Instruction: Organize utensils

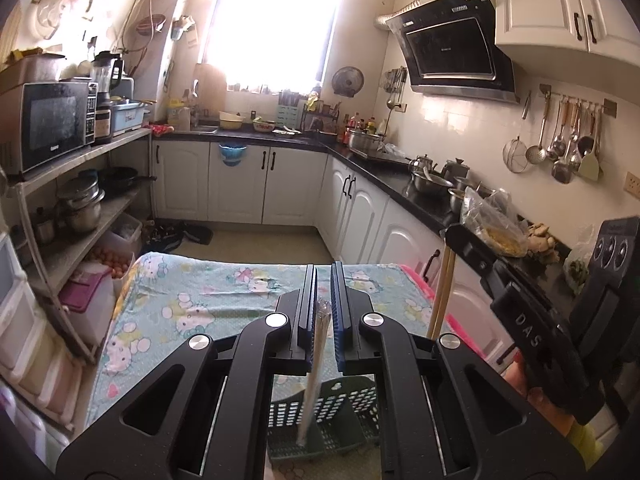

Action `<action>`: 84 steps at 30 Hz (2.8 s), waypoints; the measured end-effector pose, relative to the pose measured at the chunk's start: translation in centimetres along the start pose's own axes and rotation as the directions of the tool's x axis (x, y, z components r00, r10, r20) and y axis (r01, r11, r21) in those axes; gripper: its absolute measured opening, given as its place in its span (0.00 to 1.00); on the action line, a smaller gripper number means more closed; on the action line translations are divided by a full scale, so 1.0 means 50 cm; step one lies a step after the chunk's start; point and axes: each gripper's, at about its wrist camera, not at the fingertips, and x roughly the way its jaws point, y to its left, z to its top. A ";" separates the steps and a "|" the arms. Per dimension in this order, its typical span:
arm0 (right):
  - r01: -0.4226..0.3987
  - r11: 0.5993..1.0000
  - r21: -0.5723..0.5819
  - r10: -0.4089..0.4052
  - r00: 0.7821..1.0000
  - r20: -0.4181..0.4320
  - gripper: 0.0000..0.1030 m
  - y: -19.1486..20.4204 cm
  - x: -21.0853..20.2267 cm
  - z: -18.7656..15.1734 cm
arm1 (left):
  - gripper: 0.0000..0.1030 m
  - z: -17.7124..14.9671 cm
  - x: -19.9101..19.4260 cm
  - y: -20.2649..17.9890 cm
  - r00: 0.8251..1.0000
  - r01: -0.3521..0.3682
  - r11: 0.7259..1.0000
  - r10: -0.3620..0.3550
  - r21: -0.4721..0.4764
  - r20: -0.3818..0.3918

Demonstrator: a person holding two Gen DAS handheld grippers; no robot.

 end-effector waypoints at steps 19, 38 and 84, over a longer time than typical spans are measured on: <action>0.084 0.995 0.052 -0.079 0.993 -0.088 0.04 -0.033 0.046 -0.109 | 0.04 -0.109 0.129 0.063 0.993 -0.013 1.000 0.013 -0.001 -0.119; 0.217 0.973 0.075 -0.199 0.961 -0.192 0.37 -0.003 -0.071 -0.159 | 0.04 -0.173 0.111 0.112 0.978 0.063 0.998 -0.057 0.023 -0.200; 0.212 0.977 -0.014 -0.198 0.883 -0.425 0.59 0.040 -0.268 -0.331 | 0.61 -0.396 -0.004 0.147 0.934 0.047 0.992 -0.086 -0.120 -0.347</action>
